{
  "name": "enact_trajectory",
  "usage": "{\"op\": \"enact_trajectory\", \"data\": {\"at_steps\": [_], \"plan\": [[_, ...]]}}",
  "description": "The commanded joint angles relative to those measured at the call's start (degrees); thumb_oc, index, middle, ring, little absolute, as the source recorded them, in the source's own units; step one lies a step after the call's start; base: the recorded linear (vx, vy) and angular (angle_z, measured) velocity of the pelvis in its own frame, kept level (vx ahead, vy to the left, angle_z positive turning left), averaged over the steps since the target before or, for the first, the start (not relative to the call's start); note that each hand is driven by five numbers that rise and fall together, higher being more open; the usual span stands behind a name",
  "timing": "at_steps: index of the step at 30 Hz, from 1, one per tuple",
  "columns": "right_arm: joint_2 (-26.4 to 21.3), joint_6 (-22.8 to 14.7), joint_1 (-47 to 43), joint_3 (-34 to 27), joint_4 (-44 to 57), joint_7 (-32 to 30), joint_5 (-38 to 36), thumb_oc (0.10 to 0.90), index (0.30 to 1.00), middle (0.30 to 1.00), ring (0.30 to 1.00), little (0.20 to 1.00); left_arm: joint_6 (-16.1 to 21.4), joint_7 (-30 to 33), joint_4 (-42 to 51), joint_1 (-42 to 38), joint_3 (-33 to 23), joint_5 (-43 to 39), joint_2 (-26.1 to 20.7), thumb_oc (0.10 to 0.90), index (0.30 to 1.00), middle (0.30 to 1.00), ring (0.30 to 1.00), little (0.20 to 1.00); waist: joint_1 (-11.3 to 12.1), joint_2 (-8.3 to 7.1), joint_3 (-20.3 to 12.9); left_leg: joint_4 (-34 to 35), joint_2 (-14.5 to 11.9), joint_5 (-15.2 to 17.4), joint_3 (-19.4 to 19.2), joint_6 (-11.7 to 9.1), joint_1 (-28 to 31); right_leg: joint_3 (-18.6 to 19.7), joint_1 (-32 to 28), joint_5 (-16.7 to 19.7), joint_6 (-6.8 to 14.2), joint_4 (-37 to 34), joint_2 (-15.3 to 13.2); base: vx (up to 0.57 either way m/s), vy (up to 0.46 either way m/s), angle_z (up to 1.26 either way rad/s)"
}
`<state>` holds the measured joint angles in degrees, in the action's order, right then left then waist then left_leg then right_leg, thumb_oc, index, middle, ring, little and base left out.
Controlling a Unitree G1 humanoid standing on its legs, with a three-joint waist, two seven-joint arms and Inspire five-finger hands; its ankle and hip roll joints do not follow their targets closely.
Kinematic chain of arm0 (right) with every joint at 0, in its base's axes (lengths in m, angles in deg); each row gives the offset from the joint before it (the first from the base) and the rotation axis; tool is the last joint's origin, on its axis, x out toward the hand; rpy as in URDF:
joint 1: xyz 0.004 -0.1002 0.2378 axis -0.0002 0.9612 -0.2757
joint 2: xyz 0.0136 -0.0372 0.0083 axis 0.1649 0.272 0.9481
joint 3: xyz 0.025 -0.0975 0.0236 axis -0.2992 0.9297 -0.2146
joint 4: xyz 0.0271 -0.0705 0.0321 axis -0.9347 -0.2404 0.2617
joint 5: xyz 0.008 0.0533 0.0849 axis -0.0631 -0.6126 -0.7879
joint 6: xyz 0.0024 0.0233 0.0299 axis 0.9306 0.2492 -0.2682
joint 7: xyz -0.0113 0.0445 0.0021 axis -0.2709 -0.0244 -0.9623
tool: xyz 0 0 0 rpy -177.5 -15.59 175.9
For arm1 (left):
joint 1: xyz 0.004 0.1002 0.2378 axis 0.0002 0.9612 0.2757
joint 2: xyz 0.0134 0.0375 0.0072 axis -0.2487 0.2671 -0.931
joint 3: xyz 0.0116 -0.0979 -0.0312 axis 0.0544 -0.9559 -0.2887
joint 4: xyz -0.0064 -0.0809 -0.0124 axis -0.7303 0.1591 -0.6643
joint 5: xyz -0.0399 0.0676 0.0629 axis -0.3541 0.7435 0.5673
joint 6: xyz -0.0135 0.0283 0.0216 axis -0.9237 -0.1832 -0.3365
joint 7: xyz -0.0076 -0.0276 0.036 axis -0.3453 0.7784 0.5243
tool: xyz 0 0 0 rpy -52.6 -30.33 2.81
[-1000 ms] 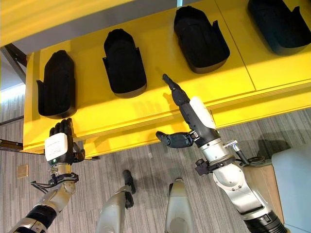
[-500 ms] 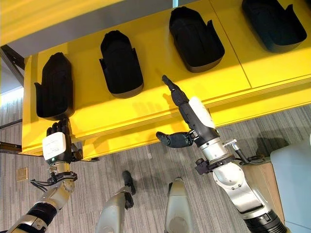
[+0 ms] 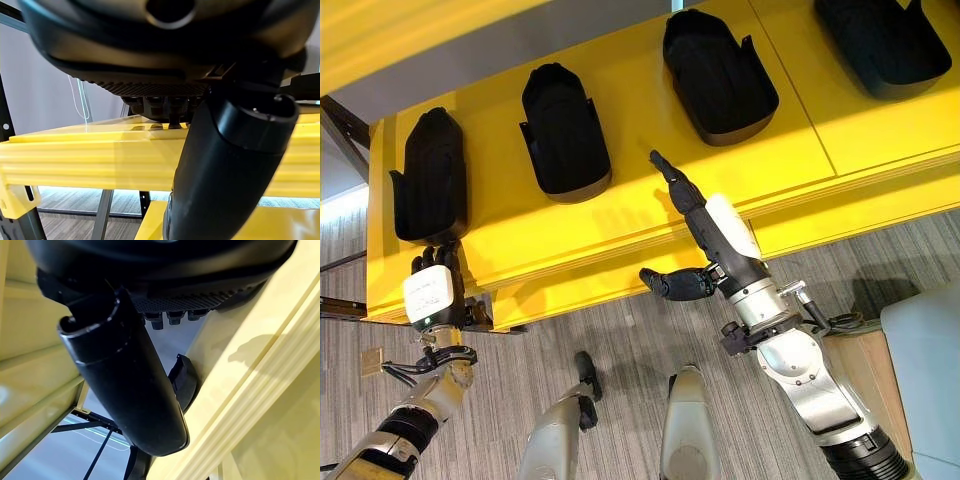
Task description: Move parts from the plastic box to the shelf.
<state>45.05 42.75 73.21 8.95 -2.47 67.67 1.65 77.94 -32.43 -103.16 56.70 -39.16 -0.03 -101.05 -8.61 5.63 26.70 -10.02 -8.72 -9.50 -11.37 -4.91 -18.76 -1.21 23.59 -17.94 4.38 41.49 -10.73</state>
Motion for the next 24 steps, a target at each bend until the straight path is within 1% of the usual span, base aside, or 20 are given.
{"op": "enact_trajectory", "data": {"at_steps": [1, 2, 7, 9, 14, 24], "plan": [[1.7, -4.6, -7.1, -0.6, 5.7, -1.0, -3.0, 0.900, 1.000, 1.000, 1.000, 1.000, -1.2, 3.3, -0.2, -4.1, -2.6, 0.3, -4.5, 0.900, 1.000, 1.000, 1.000, 1.000, -1.3, -2.15, -2.9, -6.2, 1.1, 9.5, -0.4, 0.6, 1.6, -3.9, -1.5, 1.5, -1.7, -3.0, 0.9, 0.00, 0.000, 0.00], [1.6, -4.6, -7.2, -0.5, 5.6, -1.0, -3.1, 0.900, 1.000, 1.000, 1.000, 1.000, -1.0, 3.5, -0.6, -4.2, -2.7, 0.5, -4.3, 0.900, 1.000, 1.000, 1.000, 1.000, -1.4, -2.29, -2.9, -6.4, 1.2, 9.7, -0.5, 0.6, 1.7, -3.8, -1.7, 1.2, -1.6, -2.8, 0.7, 0.00, 0.000, 0.00], [1.7, -4.0, -7.7, -0.3, 6.0, -0.9, -3.1, 0.900, 1.000, 1.000, 1.000, 1.000, 0.0, 3.0, -2.1, -5.2, -2.5, 0.5, -4.4, 0.900, 1.000, 1.000, 1.000, 1.000, -1.5, -2.07, -2.9, -6.4, 1.1, 9.7, -0.6, 0.7, 1.6, -3.6, -1.5, 1.5, -1.6, -2.9, 0.8, 0.00, 0.004, -0.03], [1.8, -3.7, -7.7, -0.2, 6.0, -0.9, -3.0, 0.900, 1.000, 1.000, 1.000, 1.000, -0.3, 3.0, -1.9, -5.0, -2.3, 0.7, -4.1, 0.900, 1.000, 1.000, 1.000, 1.000, -1.6, -2.28, -2.8, -6.7, 1.2, 10.0, -0.5, 0.7, 1.8, -3.6, -1.7, 1.1, -1.6, -2.5, 0.6, 0.02, 0.002, -0.04], [1.6, -3.5, -8.0, -0.3, 6.1, -0.6, -3.3, 0.900, 1.000, 1.000, 1.000, 1.000, -0.7, 3.6, -2.8, -5.1, -2.5, 0.1, -4.2, 0.900, 1.000, 1.000, 1.000, 1.000, -1.6, -2.14, -2.7, -6.5, 1.1, 9.8, -0.6, 0.8, 1.7, -3.5, -1.5, 1.6, -1.6, -3.0, 0.8, 0.00, 0.001, -0.01], [1.7, -3.8, -8.6, 0.4, 5.9, -1.1, -3.2, 0.900, 1.000, 1.000, 1.000, 1.000, 0.3, 3.6, -4.5, -5.9, -2.6, -0.4, -4.7, 0.900, 1.000, 1.000, 1.000, 1.000, -1.7, -2.51, -2.5, -6.9, 1.2, 10.2, -0.6, 0.8, 1.6, -3.5, -1.7, 1.2, -1.5, -2.7, 0.6, 0.00, 0.000, 0.00]]}}
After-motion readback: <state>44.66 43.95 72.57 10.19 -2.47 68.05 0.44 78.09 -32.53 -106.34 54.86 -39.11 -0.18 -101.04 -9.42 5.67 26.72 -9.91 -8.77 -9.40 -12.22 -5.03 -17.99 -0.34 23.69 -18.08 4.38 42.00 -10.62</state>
